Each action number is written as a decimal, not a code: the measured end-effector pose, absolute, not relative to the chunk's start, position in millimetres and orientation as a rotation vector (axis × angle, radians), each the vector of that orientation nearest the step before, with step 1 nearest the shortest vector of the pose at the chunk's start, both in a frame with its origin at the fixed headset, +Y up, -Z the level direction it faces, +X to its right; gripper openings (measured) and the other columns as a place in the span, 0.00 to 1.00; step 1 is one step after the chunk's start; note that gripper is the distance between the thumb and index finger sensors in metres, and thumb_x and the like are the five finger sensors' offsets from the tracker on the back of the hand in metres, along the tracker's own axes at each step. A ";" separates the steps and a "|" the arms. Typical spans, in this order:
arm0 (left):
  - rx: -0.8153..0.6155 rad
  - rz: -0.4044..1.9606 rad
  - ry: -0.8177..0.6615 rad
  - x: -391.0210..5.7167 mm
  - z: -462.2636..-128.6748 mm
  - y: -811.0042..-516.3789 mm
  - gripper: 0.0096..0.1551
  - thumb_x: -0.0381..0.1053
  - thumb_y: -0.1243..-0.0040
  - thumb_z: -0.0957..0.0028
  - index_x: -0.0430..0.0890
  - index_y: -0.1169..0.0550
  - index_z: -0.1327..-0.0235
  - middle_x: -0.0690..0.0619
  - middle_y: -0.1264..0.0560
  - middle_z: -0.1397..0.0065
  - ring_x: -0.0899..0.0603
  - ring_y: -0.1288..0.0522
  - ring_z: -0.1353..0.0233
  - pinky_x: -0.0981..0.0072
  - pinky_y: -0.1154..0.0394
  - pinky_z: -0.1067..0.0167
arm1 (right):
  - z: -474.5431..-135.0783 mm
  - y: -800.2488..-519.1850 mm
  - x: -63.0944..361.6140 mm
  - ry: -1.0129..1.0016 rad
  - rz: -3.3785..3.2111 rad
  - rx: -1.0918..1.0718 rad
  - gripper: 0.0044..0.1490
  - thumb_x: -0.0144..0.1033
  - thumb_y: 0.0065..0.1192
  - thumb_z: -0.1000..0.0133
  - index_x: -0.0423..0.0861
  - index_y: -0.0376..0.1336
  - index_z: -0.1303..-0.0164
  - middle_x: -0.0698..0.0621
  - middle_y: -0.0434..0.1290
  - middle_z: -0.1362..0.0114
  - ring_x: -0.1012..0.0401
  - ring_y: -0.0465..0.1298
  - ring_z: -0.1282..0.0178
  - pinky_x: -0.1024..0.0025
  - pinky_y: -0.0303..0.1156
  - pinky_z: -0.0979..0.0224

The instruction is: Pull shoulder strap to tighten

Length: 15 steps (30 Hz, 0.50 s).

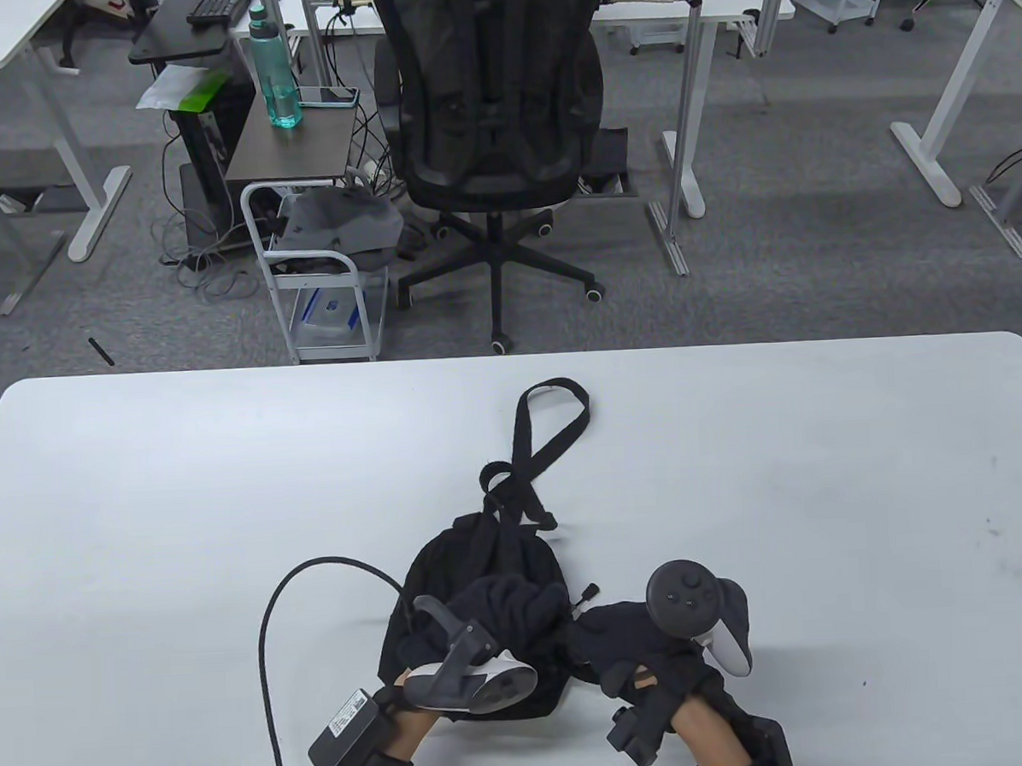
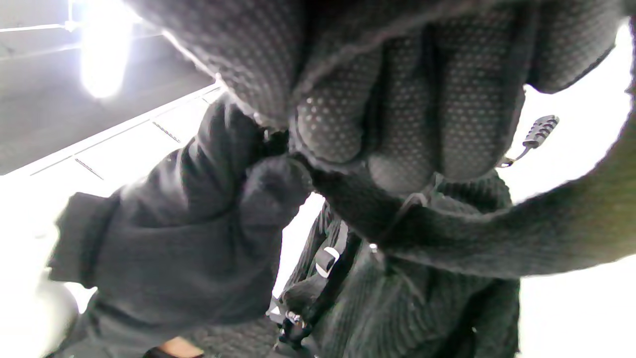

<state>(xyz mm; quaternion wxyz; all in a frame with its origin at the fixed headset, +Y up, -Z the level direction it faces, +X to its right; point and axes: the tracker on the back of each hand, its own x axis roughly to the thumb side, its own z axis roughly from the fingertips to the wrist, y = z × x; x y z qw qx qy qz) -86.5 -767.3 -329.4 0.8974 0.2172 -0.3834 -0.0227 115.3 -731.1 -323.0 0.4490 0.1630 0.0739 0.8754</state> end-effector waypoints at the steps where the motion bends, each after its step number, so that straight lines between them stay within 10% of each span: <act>1: 0.447 -0.045 -0.782 -88.9 -330.9 -766.7 0.38 0.58 0.58 0.59 0.55 0.36 0.30 0.60 0.19 0.46 0.47 0.17 0.39 0.59 0.20 0.40 | -323.3 -730.6 116.4 0.189 2.161 0.402 0.22 0.38 0.69 0.50 0.33 0.81 0.66 0.37 0.86 0.50 0.40 0.85 0.51 0.40 0.74 0.43; 15: 0.536 -0.016 -0.872 -71.9 -305.5 -752.9 0.37 0.58 0.56 0.58 0.52 0.34 0.31 0.59 0.18 0.47 0.47 0.16 0.40 0.59 0.19 0.41 | -317.5 -730.1 110.7 0.136 2.137 0.432 0.24 0.43 0.69 0.50 0.36 0.80 0.64 0.36 0.85 0.48 0.40 0.84 0.51 0.40 0.74 0.42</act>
